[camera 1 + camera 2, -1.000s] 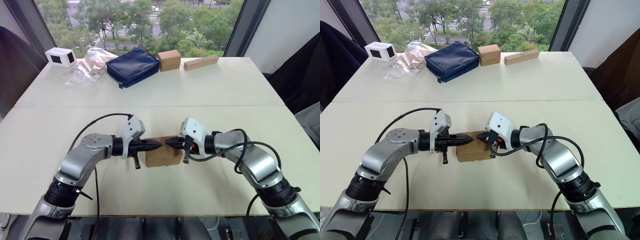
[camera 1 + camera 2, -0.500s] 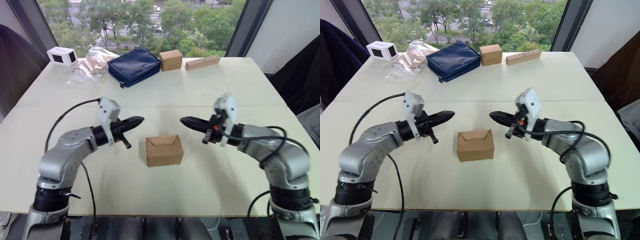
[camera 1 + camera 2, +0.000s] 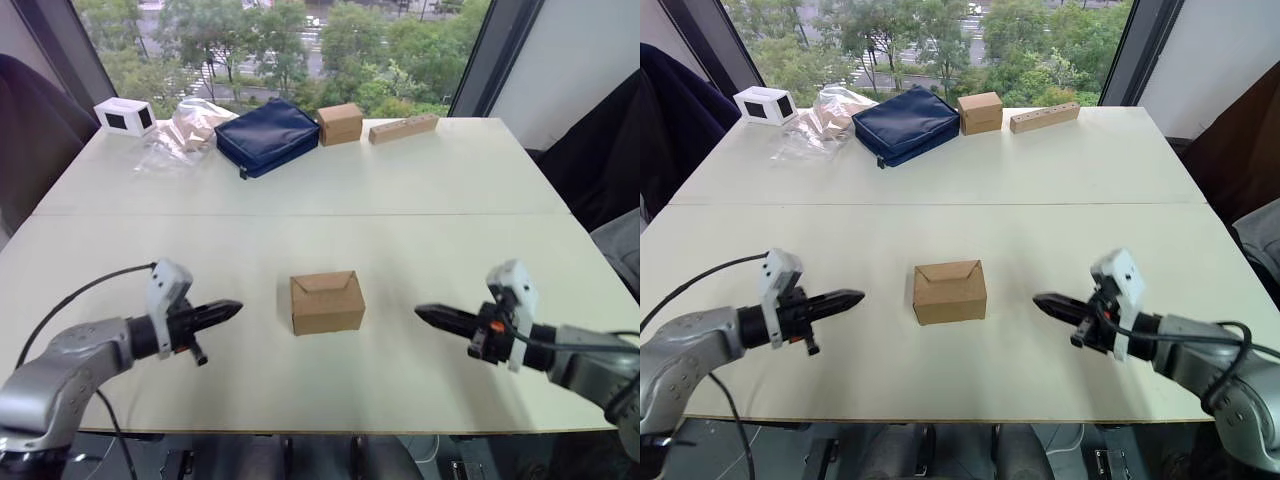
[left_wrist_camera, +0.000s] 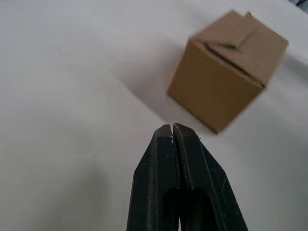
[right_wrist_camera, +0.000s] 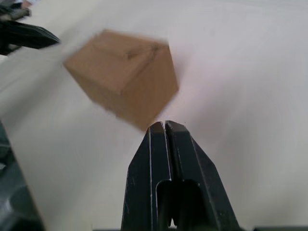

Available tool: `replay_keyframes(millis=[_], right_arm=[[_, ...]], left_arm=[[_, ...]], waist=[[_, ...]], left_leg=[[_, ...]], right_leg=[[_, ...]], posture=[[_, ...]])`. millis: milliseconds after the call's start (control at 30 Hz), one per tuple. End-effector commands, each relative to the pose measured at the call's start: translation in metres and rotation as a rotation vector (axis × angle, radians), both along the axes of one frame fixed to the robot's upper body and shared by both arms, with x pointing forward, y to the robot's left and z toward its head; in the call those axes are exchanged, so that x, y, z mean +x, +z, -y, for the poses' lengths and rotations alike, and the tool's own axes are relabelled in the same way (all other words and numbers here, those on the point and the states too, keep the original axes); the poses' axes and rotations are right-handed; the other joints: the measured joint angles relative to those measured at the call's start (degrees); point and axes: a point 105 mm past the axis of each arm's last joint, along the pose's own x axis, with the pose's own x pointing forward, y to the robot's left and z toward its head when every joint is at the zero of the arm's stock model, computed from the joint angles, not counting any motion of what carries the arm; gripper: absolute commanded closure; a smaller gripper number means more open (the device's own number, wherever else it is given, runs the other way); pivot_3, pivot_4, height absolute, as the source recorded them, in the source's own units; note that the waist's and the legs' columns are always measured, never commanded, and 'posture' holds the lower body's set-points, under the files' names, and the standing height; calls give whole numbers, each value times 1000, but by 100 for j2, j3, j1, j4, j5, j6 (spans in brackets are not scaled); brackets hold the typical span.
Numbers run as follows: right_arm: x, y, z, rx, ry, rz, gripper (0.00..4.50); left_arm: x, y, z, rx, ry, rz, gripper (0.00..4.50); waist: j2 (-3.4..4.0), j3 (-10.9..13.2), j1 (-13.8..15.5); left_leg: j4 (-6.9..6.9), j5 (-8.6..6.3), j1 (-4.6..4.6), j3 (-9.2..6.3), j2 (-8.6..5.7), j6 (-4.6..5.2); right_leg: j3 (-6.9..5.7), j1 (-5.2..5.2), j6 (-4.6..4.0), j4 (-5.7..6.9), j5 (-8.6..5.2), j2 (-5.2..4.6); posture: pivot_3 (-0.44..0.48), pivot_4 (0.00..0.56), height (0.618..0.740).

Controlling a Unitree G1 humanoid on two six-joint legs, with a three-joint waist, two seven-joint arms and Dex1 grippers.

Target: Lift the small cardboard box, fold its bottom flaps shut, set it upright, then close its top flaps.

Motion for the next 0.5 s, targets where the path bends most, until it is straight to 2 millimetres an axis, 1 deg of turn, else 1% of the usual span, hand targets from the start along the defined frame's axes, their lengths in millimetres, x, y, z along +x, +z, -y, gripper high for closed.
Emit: replay_keyframes(millis=[33, 200, 400, 467, 500], right_arm=[[-3, 3, 9, -24, -27, 30, 4500], [-3, 0, 12, -44, -18, 26, 4500], [1, -1, 9, -61, 9, 26, 4500], [3, -1, 7, -58, 16, 28, 4500], [4, -1, 6, -55, 20, 29, 4500]], left_arm=[[-15, 6, 0, -18, -32, -7, 4474], [-34, -7, 2, -39, -52, -102, 4474], [-33, -8, -1, -57, -13, -105, 4474], [-35, -8, 2, -50, -35, -104, 4474], [-32, -6, 4, -64, -24, -96, 4474]], waist=[[0, 0, -9], [3, -2, -15], [3, -2, -6], [3, -2, -8], [3, -2, -8]], left_leg=[[0, 0, 0, 1, 1, 0], [0, 0, 13, 10, 10, 0], [-1, -1, 10, 9, 15, 0], [-1, -1, 10, 10, 15, 0], [-1, -1, 10, 10, 15, 0]], right_leg=[[1, 1, 0, -1, 0, 0], [9, 8, -1, 1, 0, 3], [8, 5, -1, 0, 0, 7], [8, 5, -1, -1, 0, 7], [8, 4, -1, -1, 0, 7]], posture=[[0, 150, 740], [0, 150, 740], [0, 150, 740], [0, 150, 740], [0, 150, 740]])
